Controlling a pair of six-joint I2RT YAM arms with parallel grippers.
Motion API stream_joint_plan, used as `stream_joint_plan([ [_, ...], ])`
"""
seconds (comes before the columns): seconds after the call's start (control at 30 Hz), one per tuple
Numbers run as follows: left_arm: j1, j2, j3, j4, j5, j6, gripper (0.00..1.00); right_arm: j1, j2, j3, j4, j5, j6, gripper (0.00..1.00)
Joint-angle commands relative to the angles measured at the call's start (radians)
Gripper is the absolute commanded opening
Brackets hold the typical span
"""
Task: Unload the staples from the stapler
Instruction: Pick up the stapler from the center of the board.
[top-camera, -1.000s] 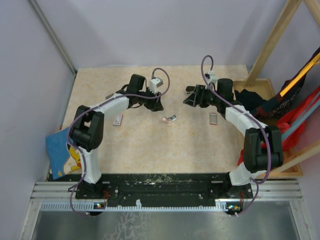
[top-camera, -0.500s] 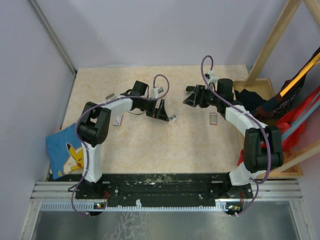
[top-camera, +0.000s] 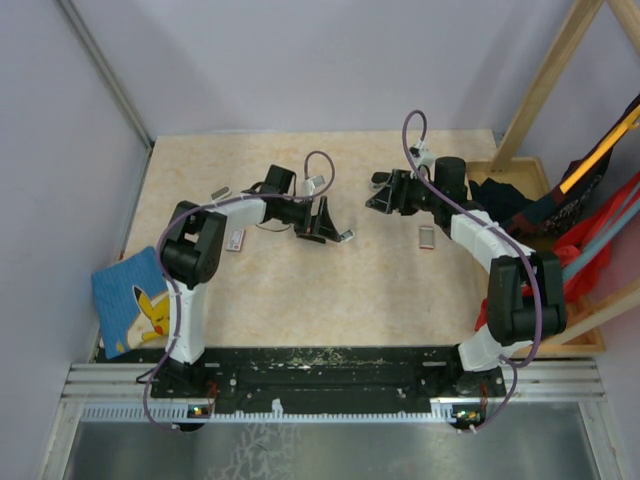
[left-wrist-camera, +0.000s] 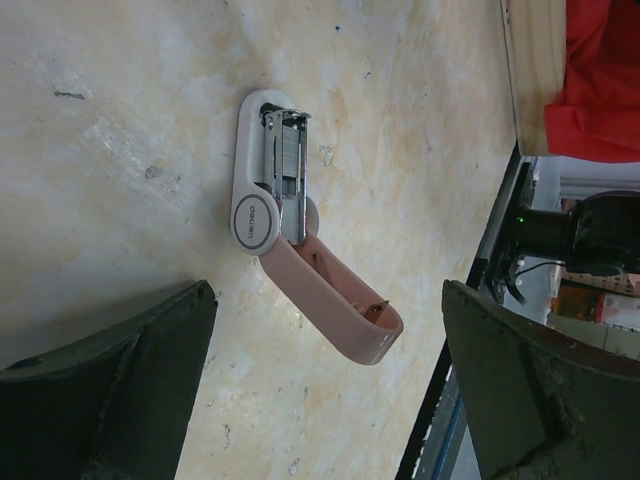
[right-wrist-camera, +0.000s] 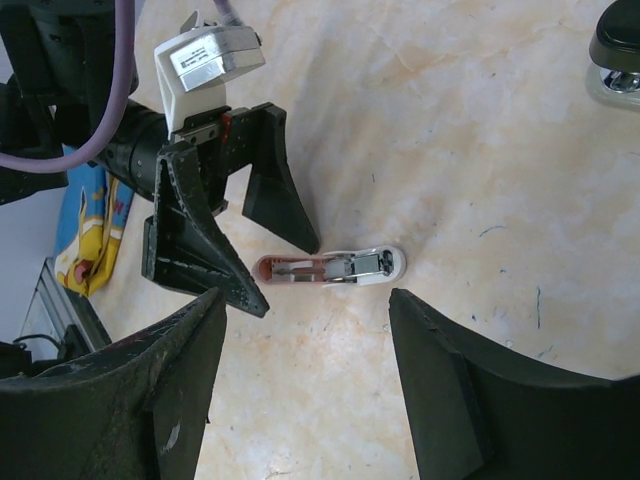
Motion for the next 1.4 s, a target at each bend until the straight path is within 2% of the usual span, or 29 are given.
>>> stream_joint_plan([
  [0.0, 0.006, 0.056, 0.014, 0.014, -0.02, -0.048, 1.0, 0.003, -0.038, 0.003, 0.062, -0.023, 0.004, 0.66],
  [0.3, 0.006, 0.1, 0.045, -0.005, -0.039, -0.077, 0.99, 0.003, -0.044, -0.001, 0.072, -0.029, 0.008, 0.66],
  [0.4, 0.007, 0.104, 0.048, -0.013, -0.052, -0.08, 0.93, 0.003, -0.045, -0.004, 0.077, -0.032, 0.012, 0.66],
  [0.57, 0.005, 0.119, 0.054, -0.023, -0.063, -0.091, 0.78, 0.003, -0.051, -0.009, 0.086, -0.032, 0.014, 0.66],
  [0.7, 0.005, 0.136, 0.062, -0.031, -0.069, -0.101, 0.74, 0.003, -0.057, -0.015, 0.097, -0.035, 0.016, 0.65],
  [0.87, 0.006, 0.147, 0.068, -0.03, -0.063, -0.108, 0.64, 0.003, -0.061, -0.018, 0.104, -0.038, 0.02, 0.65],
  [1.37, 0.004, 0.145, 0.077, -0.016, -0.029, -0.126, 0.47, 0.003, -0.067, -0.019, 0.11, -0.044, 0.024, 0.64],
])
